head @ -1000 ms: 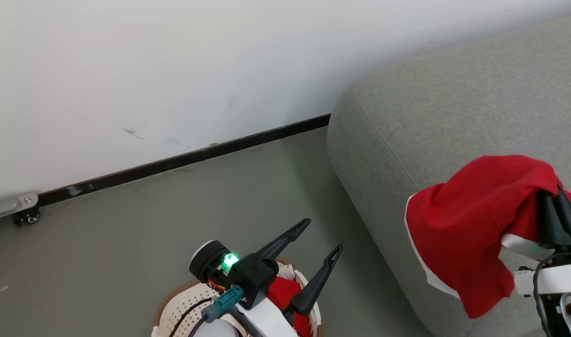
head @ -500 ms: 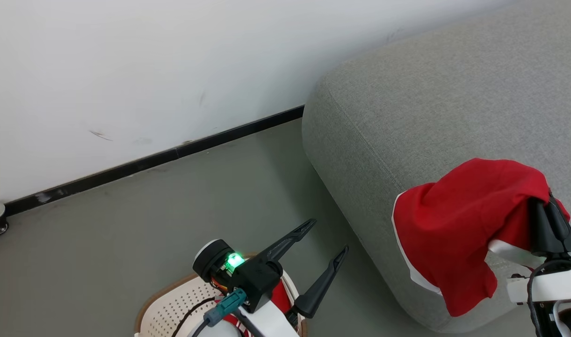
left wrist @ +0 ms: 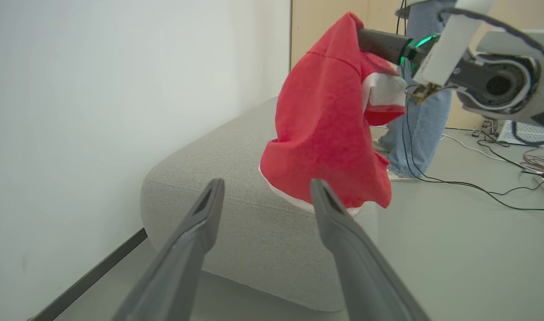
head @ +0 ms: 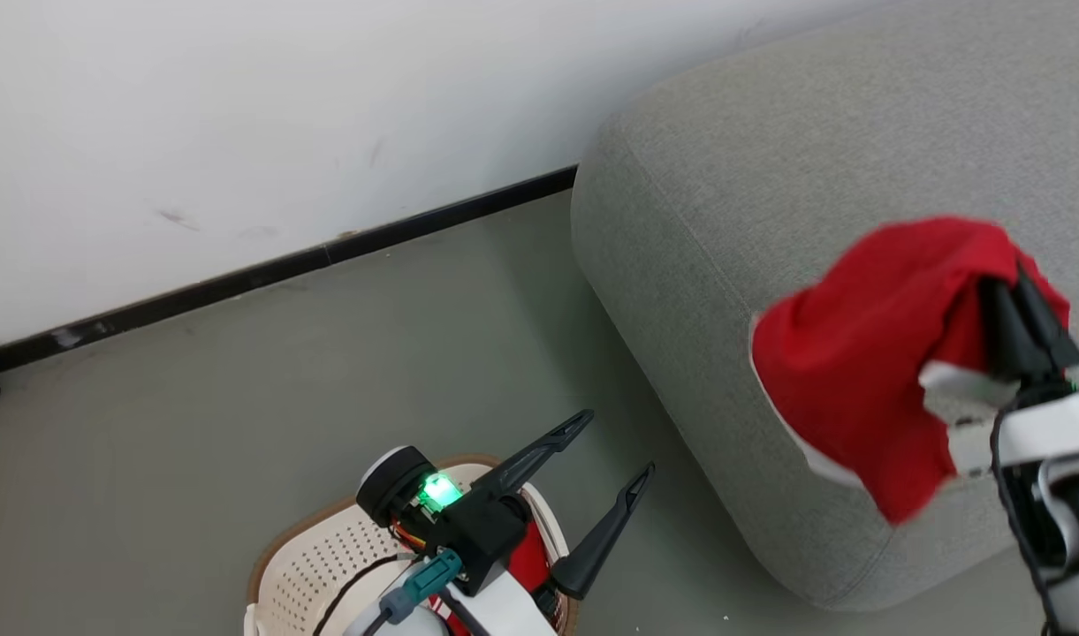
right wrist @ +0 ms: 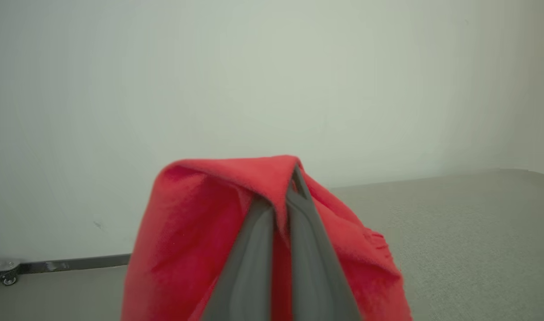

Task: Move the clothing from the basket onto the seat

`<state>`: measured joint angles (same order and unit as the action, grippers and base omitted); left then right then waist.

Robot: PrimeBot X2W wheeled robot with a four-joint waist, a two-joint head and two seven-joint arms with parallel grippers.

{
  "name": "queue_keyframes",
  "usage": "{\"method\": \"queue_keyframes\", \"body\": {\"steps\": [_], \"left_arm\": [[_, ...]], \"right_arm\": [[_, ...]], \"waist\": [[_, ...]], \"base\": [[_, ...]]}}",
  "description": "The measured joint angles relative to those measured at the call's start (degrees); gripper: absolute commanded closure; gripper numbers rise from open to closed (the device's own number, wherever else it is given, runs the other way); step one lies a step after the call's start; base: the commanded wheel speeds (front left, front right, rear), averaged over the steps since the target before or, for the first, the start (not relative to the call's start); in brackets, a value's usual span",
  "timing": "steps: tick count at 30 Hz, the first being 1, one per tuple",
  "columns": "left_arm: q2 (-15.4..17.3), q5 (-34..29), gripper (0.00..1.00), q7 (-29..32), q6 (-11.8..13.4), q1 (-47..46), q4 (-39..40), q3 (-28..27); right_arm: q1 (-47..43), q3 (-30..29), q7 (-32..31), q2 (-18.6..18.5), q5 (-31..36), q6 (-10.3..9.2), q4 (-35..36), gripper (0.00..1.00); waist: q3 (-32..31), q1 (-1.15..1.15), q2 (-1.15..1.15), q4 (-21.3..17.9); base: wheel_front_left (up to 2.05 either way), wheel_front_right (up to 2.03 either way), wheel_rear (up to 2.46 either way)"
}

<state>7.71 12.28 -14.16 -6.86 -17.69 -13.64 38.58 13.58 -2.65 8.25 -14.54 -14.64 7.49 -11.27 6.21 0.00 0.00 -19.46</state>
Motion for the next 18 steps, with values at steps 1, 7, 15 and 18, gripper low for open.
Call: {"method": "queue_keyframes", "body": {"steps": [1,7,15,18], "left_arm": [[0.22,-0.03,0.00,0.01,0.05,-0.07,0.13,-0.03],[1.35,-1.01,0.00,0.51,0.40,-1.61,1.29,-0.58],[1.71,-2.48,0.00,1.90,0.57,-4.87,3.49,-0.91],[1.77,-2.85,0.00,2.44,0.57,-5.87,4.50,-0.67]], "right_arm": [[1.54,0.08,-0.37,-0.09,-0.31,0.00,-0.42,1.00],[10.07,0.58,-2.23,-3.31,-0.54,0.00,-3.35,1.00],[19.68,-0.48,-4.76,-8.33,0.51,0.00,-7.73,1.00],[22.38,-2.29,-5.34,-10.32,0.55,0.01,-9.58,1.00]], "waist": [[0.28,0.00,0.00,0.11],[2.22,0.00,0.00,0.81],[5.37,0.00,0.00,1.85],[6.73,0.00,0.00,2.27]], "base": [[0.00,0.00,0.00],[0.00,0.00,0.00],[0.00,0.00,0.00],[0.00,0.00,0.00]]}}
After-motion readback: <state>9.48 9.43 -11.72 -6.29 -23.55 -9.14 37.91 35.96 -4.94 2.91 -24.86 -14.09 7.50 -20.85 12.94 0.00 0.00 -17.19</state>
